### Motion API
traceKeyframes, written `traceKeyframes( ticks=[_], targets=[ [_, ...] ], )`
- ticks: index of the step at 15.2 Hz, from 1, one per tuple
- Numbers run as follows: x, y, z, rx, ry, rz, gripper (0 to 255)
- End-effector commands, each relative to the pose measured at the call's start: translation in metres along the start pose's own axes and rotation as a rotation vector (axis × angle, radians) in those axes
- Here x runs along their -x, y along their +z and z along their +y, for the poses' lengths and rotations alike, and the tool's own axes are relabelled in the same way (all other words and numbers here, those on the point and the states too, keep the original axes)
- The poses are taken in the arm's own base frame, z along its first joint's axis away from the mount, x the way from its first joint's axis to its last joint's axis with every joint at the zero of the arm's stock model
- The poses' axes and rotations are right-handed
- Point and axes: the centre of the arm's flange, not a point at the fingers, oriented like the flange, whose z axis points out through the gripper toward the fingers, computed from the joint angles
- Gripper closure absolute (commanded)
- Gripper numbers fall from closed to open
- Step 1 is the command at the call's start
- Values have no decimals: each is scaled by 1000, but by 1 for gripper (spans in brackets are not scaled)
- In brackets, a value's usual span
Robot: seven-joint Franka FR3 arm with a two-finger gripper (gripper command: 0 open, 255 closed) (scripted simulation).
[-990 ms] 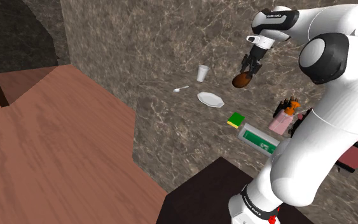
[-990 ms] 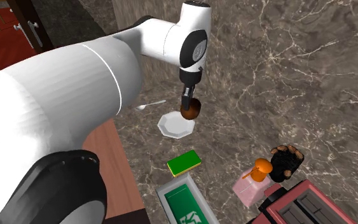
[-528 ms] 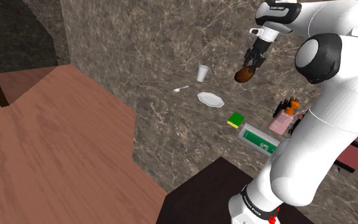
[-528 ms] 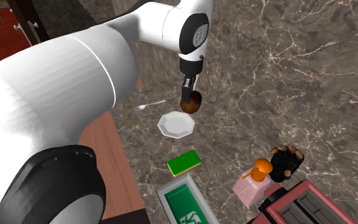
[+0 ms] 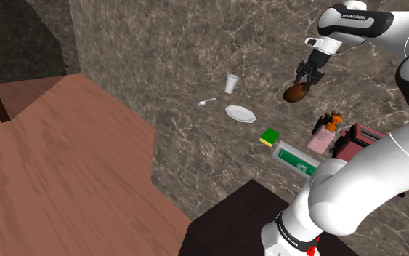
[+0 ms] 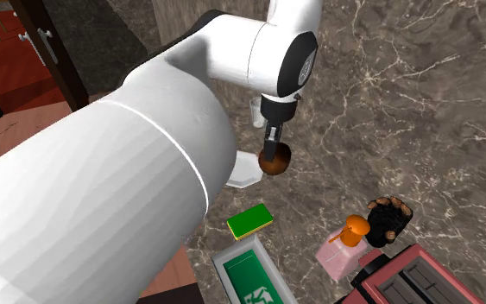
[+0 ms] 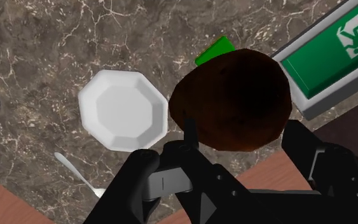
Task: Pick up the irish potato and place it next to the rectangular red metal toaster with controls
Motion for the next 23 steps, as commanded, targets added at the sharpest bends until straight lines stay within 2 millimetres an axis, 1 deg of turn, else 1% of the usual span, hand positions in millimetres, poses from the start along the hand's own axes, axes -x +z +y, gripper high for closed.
traceKeyframes(
  ticks=[1,23],
  targets=[
    [13,-3,-25,2,-2,-3,255],
    [177,-25,-263,2,-2,-3,255]
  ],
)
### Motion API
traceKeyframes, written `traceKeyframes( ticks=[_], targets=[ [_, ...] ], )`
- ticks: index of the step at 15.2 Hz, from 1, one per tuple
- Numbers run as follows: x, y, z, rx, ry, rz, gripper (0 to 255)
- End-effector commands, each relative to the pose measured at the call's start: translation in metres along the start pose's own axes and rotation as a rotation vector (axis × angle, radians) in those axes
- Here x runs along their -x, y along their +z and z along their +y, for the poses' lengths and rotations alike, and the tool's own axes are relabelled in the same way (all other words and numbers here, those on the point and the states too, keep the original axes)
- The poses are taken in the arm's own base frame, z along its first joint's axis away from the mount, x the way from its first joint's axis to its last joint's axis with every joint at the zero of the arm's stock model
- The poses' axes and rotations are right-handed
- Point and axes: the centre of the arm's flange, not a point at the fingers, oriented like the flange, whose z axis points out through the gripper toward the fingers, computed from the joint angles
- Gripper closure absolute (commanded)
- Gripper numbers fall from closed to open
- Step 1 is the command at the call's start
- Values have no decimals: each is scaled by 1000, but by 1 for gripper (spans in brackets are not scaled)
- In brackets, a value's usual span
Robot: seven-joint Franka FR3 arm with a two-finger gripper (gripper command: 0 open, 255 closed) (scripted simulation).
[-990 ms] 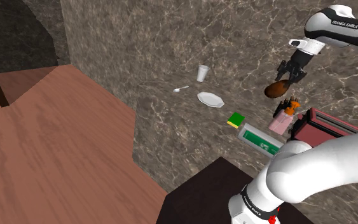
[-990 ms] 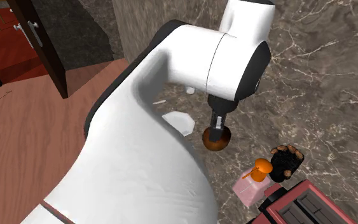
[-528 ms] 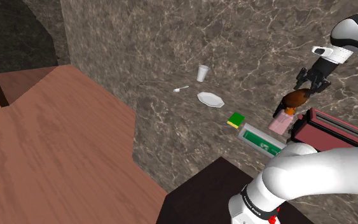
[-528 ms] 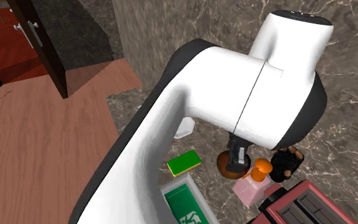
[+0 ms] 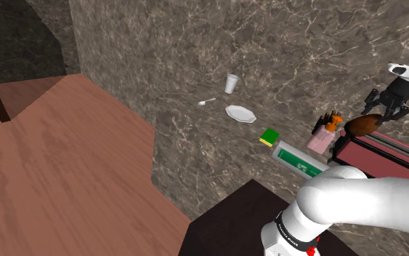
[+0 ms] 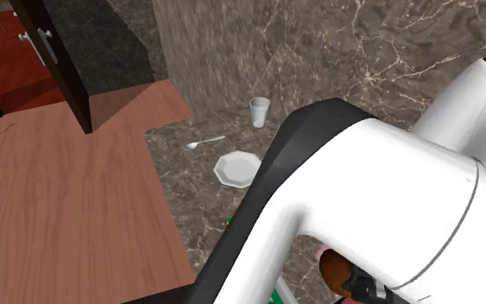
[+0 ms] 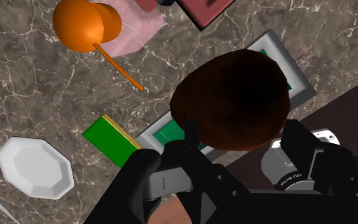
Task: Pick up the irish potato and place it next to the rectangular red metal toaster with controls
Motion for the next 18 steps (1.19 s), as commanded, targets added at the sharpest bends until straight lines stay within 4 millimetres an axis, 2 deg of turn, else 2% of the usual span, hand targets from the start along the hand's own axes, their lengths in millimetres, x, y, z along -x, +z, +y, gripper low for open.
traceKeyframes(
  ticks=[1,18],
  targets=[
    [16,-3,-22,0,-1,0,255],
    [142,-20,-207,0,-1,0,255]
  ],
)
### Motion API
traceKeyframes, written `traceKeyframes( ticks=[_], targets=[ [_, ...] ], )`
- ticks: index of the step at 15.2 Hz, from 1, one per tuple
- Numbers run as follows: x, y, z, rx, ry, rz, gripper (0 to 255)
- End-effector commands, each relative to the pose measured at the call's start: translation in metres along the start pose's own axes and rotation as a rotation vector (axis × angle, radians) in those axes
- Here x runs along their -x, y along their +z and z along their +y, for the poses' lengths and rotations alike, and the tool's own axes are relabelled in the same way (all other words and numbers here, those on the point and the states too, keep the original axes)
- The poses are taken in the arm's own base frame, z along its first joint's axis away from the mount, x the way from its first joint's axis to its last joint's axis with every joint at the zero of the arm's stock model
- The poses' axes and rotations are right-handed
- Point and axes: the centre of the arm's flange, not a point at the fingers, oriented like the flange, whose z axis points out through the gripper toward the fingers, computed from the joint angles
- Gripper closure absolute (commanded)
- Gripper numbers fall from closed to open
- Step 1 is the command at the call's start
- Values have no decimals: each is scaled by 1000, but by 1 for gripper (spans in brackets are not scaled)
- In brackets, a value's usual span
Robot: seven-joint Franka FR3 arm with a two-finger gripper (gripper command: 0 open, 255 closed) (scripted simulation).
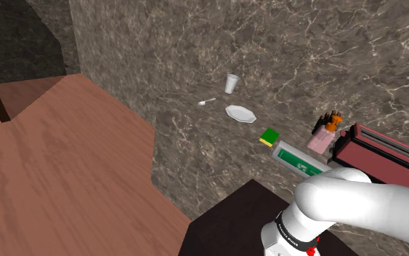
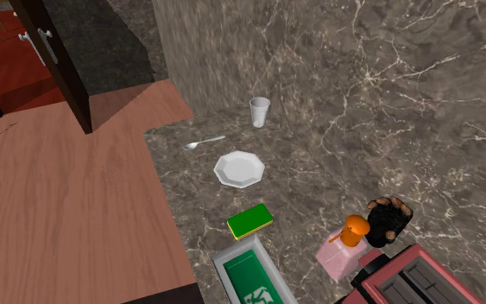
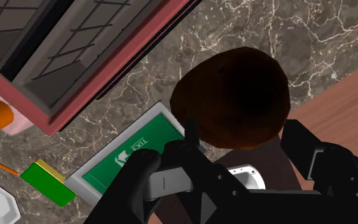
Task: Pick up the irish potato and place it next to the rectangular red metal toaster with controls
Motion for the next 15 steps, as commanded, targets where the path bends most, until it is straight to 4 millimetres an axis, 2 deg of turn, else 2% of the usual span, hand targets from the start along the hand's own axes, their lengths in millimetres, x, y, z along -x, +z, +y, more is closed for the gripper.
traceKeyframes(
  ticks=[1,6,15],
  targets=[
    [14,-4,-24,0,-1,0,255],
    [54,-10,-83,0,-1,0,255],
    [56,38,-85,0,-1,0,255]
  ],
)
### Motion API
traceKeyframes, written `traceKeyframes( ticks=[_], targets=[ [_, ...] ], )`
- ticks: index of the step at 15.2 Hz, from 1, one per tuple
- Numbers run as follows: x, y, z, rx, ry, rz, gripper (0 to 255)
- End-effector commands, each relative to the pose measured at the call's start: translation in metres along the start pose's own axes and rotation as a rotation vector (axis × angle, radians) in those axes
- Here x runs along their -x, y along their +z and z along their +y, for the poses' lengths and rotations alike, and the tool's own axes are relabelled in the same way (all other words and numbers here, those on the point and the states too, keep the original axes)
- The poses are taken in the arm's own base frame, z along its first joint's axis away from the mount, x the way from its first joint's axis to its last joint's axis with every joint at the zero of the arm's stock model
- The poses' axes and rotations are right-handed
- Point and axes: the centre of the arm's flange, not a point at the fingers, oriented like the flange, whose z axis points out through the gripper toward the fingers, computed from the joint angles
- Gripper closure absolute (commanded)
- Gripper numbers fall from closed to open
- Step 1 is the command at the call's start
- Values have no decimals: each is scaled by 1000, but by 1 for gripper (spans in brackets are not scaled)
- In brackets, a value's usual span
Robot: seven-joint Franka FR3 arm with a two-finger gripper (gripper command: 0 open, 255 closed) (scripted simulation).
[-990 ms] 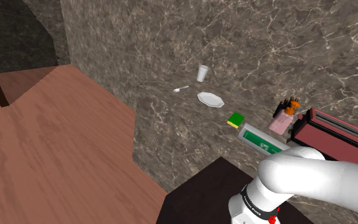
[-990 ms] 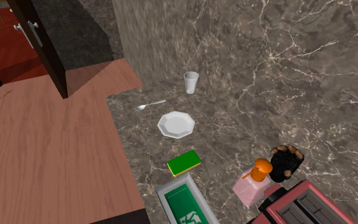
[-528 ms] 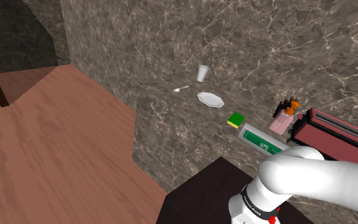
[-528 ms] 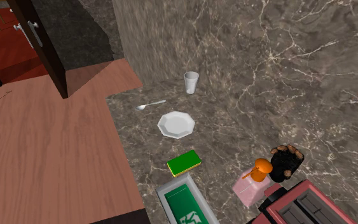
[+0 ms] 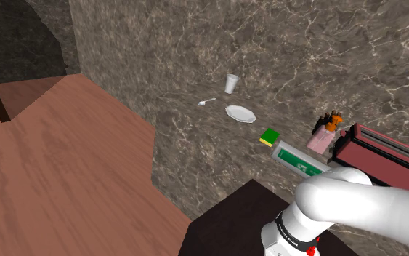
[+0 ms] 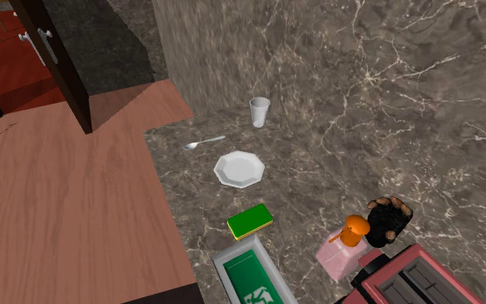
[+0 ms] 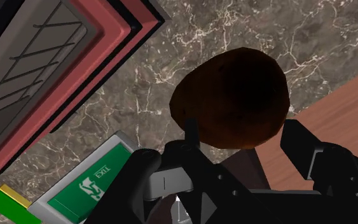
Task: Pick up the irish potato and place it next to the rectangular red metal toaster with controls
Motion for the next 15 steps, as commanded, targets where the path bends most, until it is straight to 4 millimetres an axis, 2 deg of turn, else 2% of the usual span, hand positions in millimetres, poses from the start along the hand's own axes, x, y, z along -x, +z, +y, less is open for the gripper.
traceKeyframes(
  ticks=[1,15],
  targets=[
    [-1,10,-1,0,0,-1,255],
    [3,84,-5,0,0,-1,255]
  ],
)
